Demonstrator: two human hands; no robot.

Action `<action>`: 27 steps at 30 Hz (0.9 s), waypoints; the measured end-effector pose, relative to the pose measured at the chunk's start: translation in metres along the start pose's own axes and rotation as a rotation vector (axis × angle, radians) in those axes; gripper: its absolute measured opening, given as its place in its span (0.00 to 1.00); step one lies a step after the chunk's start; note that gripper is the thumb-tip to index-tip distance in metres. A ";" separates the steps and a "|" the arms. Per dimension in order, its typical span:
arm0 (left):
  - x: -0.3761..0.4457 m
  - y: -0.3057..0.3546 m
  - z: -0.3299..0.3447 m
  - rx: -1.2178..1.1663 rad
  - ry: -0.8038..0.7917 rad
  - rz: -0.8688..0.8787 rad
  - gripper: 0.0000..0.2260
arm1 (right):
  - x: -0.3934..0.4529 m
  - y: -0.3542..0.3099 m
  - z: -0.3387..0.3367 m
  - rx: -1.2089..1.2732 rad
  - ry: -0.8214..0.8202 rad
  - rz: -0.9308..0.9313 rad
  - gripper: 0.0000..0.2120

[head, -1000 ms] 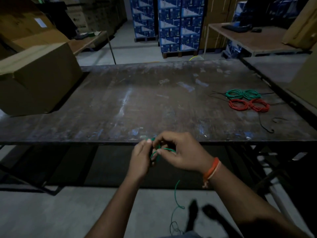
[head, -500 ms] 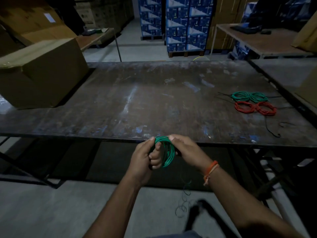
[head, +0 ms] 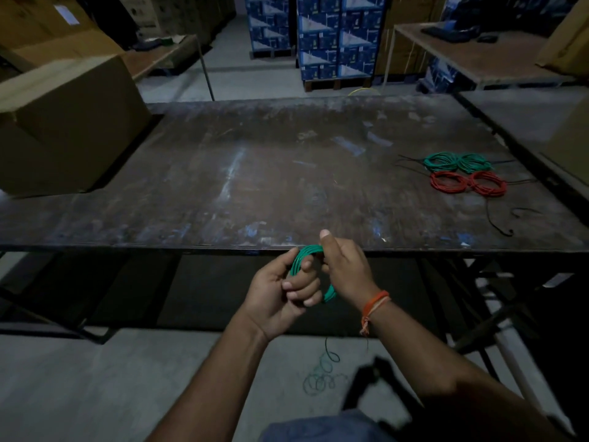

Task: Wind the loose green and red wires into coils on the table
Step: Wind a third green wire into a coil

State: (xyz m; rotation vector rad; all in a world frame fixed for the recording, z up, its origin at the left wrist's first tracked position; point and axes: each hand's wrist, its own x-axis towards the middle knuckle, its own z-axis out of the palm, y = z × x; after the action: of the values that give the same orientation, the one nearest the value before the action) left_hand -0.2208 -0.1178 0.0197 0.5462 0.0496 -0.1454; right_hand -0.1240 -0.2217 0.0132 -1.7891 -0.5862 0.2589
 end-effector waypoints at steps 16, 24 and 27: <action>-0.016 0.061 -0.042 -0.223 0.377 0.535 0.12 | -0.029 0.079 -0.036 -0.091 -0.206 -0.005 0.05; 0.003 0.026 -0.039 0.181 0.669 0.500 0.15 | -0.031 0.004 -0.024 -0.287 -0.409 -0.477 0.03; 0.001 0.008 -0.028 0.608 0.718 0.484 0.16 | -0.025 -0.017 -0.017 -0.314 -0.389 -0.563 0.03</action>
State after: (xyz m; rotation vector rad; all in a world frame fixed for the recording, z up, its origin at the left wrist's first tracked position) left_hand -0.2184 -0.0961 -0.0003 1.1788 0.5818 0.5336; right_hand -0.1417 -0.2452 0.0317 -1.7951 -1.4410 0.1268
